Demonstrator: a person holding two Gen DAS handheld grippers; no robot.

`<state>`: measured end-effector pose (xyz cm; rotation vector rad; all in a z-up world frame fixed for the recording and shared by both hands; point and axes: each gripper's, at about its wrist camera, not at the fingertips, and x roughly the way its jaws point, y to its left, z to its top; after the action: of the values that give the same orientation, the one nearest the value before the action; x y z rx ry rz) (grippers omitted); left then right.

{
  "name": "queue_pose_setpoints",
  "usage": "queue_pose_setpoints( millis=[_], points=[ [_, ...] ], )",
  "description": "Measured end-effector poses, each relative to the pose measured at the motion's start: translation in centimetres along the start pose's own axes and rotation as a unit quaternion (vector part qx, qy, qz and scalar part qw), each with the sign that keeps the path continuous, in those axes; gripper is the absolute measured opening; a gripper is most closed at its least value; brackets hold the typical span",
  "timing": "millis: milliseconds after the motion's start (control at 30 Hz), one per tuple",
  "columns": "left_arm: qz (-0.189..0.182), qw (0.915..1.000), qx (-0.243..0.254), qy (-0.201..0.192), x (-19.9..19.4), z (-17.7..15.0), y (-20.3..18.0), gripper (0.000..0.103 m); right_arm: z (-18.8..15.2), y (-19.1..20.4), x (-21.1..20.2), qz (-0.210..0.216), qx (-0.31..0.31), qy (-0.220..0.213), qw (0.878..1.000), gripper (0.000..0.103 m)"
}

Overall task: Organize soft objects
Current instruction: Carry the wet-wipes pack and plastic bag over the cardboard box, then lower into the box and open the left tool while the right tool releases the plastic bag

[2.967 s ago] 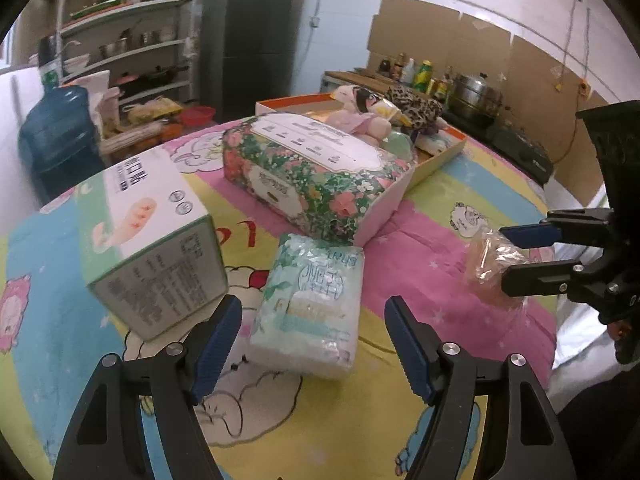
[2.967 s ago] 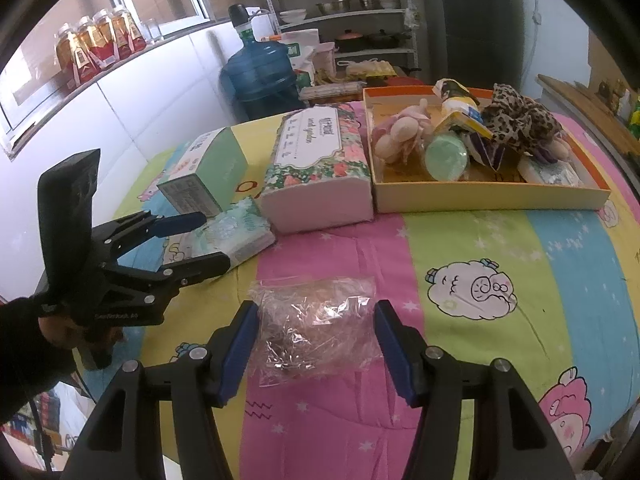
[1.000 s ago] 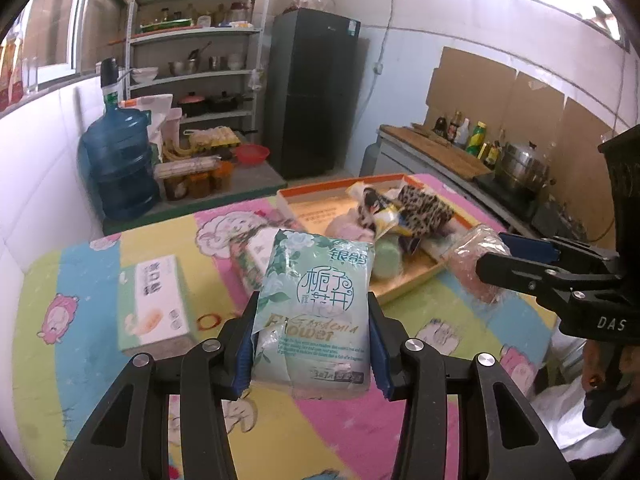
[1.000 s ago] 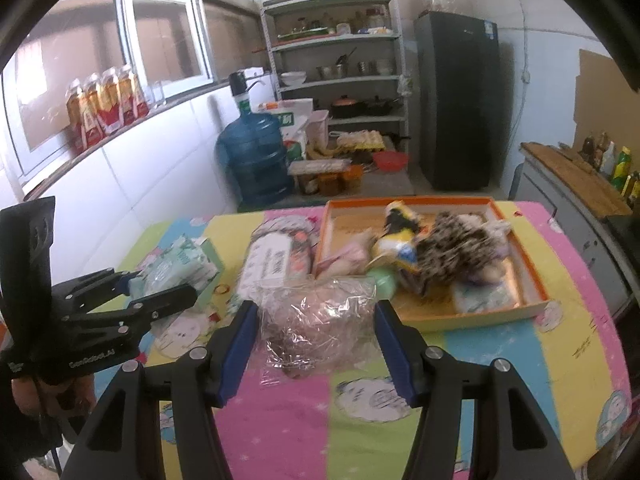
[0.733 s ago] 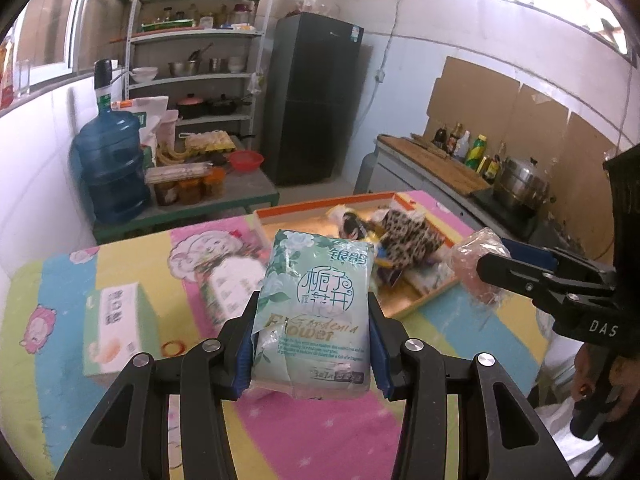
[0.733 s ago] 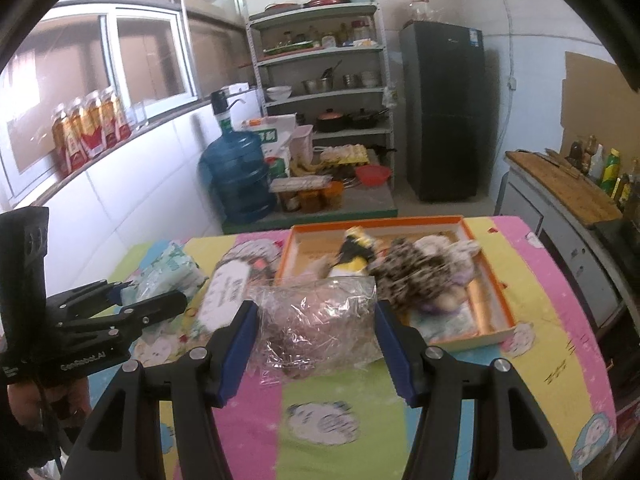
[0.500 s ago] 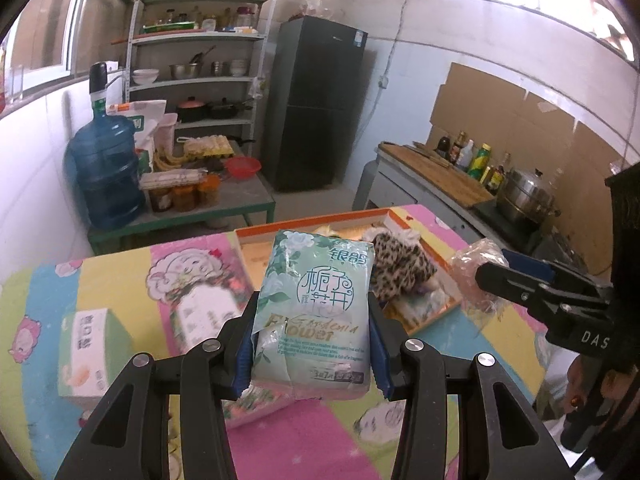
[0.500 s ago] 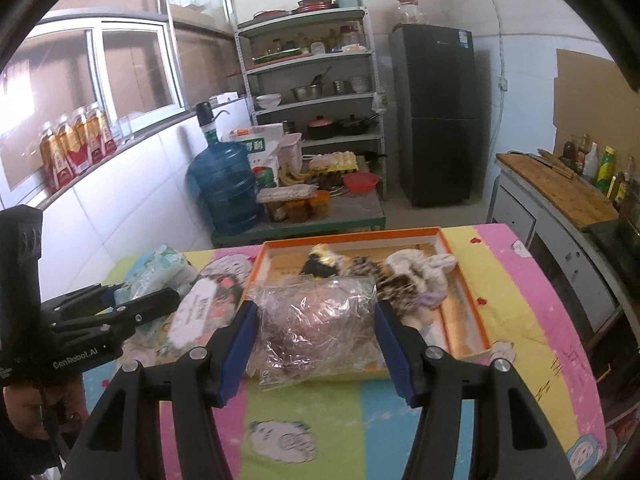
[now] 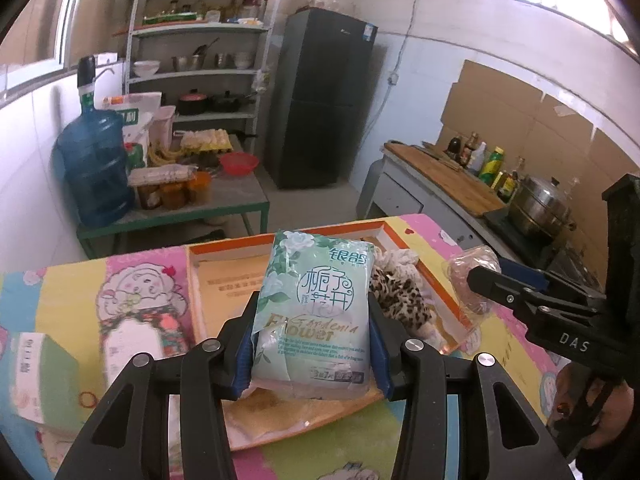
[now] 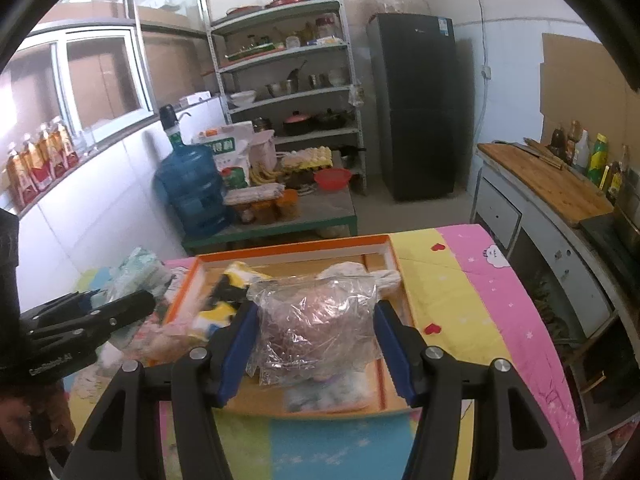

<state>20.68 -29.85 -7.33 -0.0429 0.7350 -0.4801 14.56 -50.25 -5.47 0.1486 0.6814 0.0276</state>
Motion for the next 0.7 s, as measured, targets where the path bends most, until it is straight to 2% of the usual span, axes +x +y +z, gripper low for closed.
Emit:
queue_pose_setpoints(
  millis=[300, 600, 700],
  points=[
    [-0.001, 0.9999, 0.005, 0.011, 4.9, 0.6, -1.5, 0.048, 0.5, -3.2, 4.9, 0.006, 0.019, 0.03, 0.999, 0.06],
    [0.002, 0.9991, 0.014, 0.04, 8.6, 0.1, -2.1, 0.048, 0.1, -4.0, 7.9, 0.013, 0.027, 0.052, 0.998, 0.06],
    [0.006, 0.9987, 0.03, 0.04, 9.4, 0.0, -2.5, 0.048, -0.4, -4.1, 8.7, 0.012, 0.026, 0.06, 0.998, 0.06]
  ],
)
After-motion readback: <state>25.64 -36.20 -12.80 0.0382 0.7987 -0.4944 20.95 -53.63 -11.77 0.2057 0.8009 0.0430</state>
